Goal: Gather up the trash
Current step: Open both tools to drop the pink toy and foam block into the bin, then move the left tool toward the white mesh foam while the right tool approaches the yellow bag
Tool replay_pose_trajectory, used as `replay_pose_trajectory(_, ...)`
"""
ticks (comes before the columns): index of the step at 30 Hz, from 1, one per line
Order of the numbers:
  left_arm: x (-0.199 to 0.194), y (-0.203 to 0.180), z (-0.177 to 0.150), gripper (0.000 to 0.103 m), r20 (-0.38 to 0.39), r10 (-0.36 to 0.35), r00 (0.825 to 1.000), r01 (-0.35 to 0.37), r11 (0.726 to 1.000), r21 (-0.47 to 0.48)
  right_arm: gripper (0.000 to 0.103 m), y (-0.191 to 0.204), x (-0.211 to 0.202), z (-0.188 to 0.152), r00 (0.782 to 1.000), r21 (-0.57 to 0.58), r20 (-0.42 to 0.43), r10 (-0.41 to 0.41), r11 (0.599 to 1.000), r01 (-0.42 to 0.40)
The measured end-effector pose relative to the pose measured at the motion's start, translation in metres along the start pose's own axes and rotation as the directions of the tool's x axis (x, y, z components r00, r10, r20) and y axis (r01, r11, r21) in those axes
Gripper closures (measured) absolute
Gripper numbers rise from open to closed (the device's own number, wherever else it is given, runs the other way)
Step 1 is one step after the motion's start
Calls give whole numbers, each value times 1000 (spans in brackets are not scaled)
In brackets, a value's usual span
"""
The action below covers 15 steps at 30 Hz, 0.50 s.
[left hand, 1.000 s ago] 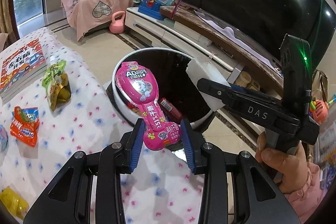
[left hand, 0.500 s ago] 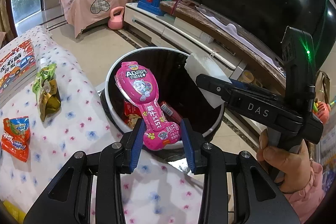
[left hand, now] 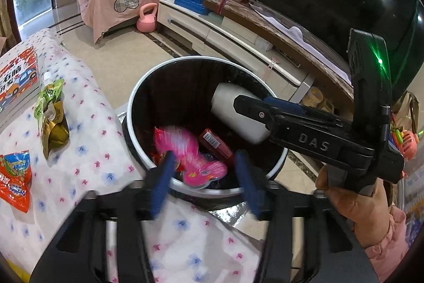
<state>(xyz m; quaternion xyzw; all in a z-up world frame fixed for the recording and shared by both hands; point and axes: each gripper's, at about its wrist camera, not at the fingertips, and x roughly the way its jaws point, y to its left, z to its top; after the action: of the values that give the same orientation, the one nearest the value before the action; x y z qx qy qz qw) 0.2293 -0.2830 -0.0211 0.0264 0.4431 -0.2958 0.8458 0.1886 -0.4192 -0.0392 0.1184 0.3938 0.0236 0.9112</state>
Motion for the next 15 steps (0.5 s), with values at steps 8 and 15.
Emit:
replay_pose_trajectory(8, -12, 11, -11, 38, 23, 2, 1000, -1, 999, -41, 27, 0, -8, -3, 1000, 25, 19, 12, 1000, -12)
replay_pose_trajectory(15, -29, 28, -34, 34, 19, 5, 1000, -3, 996, -94, 12, 12, -25, -13, 998, 35, 51, 25, 999, -27)
